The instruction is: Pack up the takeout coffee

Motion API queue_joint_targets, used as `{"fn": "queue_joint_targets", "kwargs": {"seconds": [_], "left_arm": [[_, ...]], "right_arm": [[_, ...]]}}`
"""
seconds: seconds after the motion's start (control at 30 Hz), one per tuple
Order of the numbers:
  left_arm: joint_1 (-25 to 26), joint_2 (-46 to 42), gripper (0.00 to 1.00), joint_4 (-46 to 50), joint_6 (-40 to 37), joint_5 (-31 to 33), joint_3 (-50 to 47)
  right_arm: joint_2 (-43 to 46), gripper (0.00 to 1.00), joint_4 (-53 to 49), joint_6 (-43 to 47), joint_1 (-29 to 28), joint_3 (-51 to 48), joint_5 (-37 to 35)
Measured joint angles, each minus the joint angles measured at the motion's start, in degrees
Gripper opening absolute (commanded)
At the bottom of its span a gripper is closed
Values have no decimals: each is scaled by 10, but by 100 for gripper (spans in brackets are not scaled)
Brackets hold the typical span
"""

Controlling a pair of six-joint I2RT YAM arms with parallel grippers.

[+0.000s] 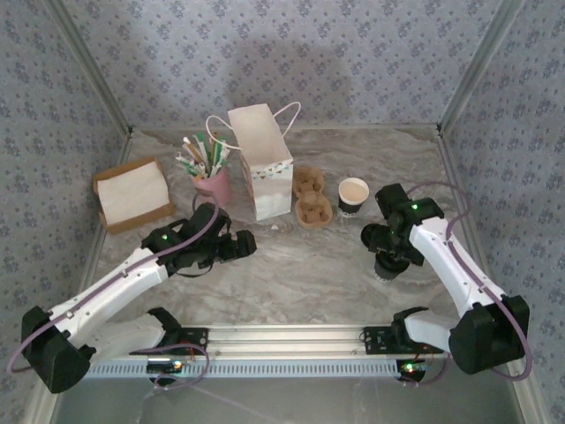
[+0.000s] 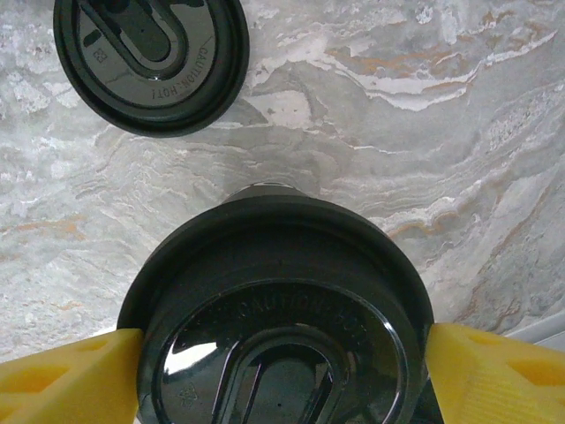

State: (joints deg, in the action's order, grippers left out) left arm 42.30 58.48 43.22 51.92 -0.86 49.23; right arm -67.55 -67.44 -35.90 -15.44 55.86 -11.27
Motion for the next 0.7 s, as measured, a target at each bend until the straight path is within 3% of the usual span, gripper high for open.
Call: {"fn": "queue_joint_targets", "kwargs": {"seconds": [0.27,0.7], "left_arm": [[-2,10,99,-1,0,-5,6],[-2,10,99,-2,0,-9,15]], "right_arm": [[10,95,0,-18,5,-3,1],[53,96,-29,-18,6,19,1]]}}
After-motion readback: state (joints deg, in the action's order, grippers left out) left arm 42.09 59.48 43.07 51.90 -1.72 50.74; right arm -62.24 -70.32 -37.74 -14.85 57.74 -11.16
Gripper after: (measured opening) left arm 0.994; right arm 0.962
